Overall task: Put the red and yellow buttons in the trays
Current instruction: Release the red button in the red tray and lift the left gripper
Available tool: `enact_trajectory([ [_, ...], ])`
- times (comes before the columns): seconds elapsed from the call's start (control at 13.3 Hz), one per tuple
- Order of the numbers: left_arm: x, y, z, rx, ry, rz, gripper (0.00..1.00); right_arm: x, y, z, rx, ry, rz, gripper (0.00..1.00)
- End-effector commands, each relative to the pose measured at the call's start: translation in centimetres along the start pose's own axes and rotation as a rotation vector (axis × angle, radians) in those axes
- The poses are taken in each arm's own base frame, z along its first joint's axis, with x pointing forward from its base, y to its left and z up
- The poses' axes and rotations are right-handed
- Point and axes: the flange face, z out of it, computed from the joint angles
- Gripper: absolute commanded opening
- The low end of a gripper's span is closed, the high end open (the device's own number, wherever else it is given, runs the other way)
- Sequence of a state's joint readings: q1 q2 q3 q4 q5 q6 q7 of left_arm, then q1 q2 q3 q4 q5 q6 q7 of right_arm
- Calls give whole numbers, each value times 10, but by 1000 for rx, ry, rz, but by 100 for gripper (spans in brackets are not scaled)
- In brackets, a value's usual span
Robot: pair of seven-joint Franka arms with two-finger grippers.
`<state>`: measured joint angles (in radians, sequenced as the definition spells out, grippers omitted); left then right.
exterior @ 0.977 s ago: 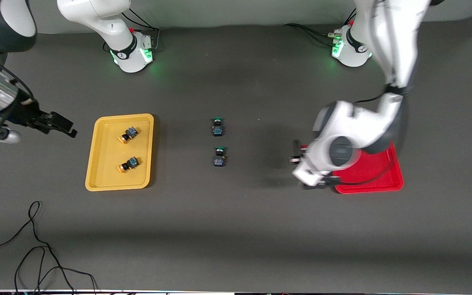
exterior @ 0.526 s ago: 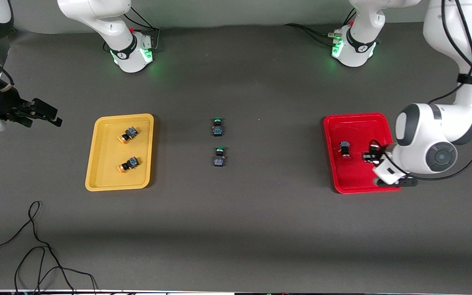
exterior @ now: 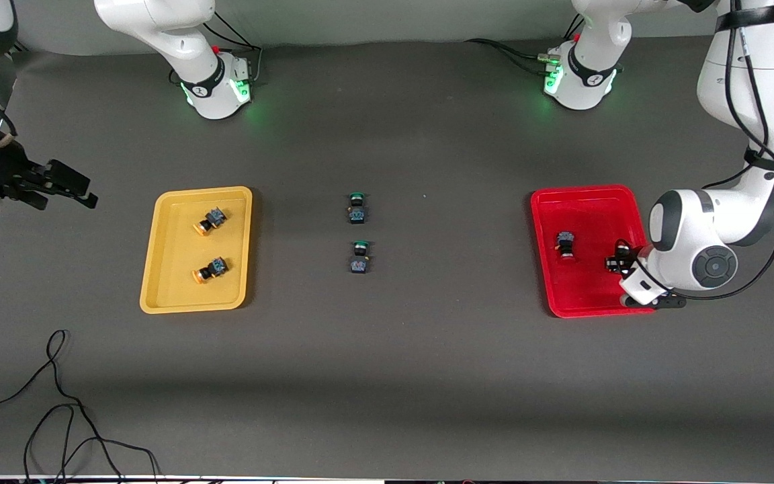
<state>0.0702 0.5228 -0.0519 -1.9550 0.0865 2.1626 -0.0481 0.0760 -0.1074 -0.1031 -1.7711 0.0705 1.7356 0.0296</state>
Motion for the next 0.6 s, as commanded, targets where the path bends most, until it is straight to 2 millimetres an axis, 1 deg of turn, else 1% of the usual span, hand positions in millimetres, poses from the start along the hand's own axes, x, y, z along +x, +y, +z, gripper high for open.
enact_trajectory([
  [0.0, -12, -4, -49, 20, -16, 9, 100, -2, 12, -13, -49, 7, -12, 100],
  [0.15, -21, -10, -102, 29, -24, -2, 100, -2, 13, -15, -60, 12, -15, 100],
  [0.3, -37, -13, -161, 32, -20, -2, 100, 1, 12, -15, -62, 13, -23, 100],
  [0.38, -50, -13, -191, 33, -7, 12, 100, 3, 11, -16, -65, 17, -32, 100],
  [0.45, -65, -14, -216, 28, 13, 32, 100, 5, 10, -18, -83, 21, -53, 100],
  [0.53, -86, -15, -244, 33, 33, 54, 100, 5, 9, -21, -89, 27, -55, 100],
])
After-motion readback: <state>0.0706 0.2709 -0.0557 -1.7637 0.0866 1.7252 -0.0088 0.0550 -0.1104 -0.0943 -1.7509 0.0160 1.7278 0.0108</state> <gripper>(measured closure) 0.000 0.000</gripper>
